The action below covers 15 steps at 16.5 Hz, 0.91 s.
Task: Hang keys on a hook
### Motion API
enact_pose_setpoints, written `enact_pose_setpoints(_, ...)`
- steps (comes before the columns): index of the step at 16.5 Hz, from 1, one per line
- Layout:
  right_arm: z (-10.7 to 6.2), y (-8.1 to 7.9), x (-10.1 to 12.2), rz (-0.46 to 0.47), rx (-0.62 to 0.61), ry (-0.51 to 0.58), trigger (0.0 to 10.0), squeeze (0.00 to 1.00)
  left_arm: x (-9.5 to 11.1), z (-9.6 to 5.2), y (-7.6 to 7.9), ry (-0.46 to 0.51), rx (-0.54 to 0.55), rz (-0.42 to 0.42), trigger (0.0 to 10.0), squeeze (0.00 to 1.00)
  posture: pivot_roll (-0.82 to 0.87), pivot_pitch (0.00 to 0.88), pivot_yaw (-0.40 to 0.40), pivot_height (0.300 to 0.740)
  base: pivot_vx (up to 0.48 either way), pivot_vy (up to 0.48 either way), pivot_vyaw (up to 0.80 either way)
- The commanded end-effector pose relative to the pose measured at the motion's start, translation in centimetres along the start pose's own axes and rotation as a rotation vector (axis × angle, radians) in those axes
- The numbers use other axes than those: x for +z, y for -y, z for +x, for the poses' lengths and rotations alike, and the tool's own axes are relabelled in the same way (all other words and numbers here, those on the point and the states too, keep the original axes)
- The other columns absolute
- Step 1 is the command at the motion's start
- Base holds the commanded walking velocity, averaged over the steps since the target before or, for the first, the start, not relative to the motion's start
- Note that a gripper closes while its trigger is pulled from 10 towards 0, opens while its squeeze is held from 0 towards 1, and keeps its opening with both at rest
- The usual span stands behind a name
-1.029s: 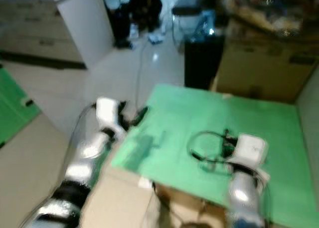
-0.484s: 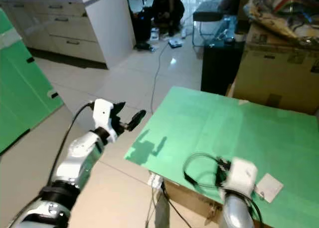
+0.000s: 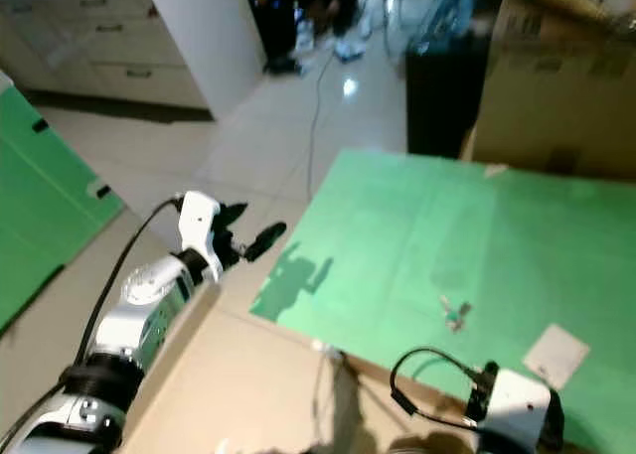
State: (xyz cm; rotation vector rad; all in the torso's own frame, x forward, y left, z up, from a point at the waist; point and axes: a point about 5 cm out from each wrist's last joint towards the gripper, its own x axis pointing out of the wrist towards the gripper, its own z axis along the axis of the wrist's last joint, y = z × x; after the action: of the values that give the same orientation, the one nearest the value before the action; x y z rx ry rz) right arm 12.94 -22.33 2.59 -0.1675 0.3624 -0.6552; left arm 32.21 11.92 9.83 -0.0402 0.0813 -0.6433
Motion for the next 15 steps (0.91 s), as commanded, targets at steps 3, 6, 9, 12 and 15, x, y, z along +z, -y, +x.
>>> enact_pose_setpoints(3,0.0,0.3,0.0,0.011,-0.048,0.013,10.0,0.0,0.1,-1.3,0.8,0.018,-0.178,0.102,10.0,0.0,-0.14,0.162,0.334,0.74,0.0,0.0,0.0)
enact_pose_setpoints(6,-0.5,1.3,1.9,-0.042,-0.084,0.107,10.0,0.0,0.1,-1.5,1.9,-0.01,-0.407,0.057,10.0,0.0,-0.16,0.157,0.336,0.74,0.0,0.0,0.0)
enact_pose_setpoints(9,-0.7,0.2,2.9,-0.011,-0.002,0.153,10.0,0.0,-0.7,0.1,2.0,-0.03,-0.297,-0.006,10.0,0.0,-0.23,0.126,0.297,0.74,0.0,0.0,0.0)
enact_pose_setpoints(12,0.1,0.0,6.0,-0.05,0.087,0.264,10.0,0.0,-1.1,2.0,2.9,0.019,-0.14,-0.18,10.0,0.0,-0.32,0.068,0.215,0.74,0.0,0.0,0.0)
enact_pose_setpoints(15,2.0,0.8,8.4,-0.073,0.155,0.34,10.0,0.0,-2.1,2.9,4.5,0.05,-0.038,-0.293,10.0,0.0,-0.38,0.025,0.126,0.74,0.0,0.0,0.0)
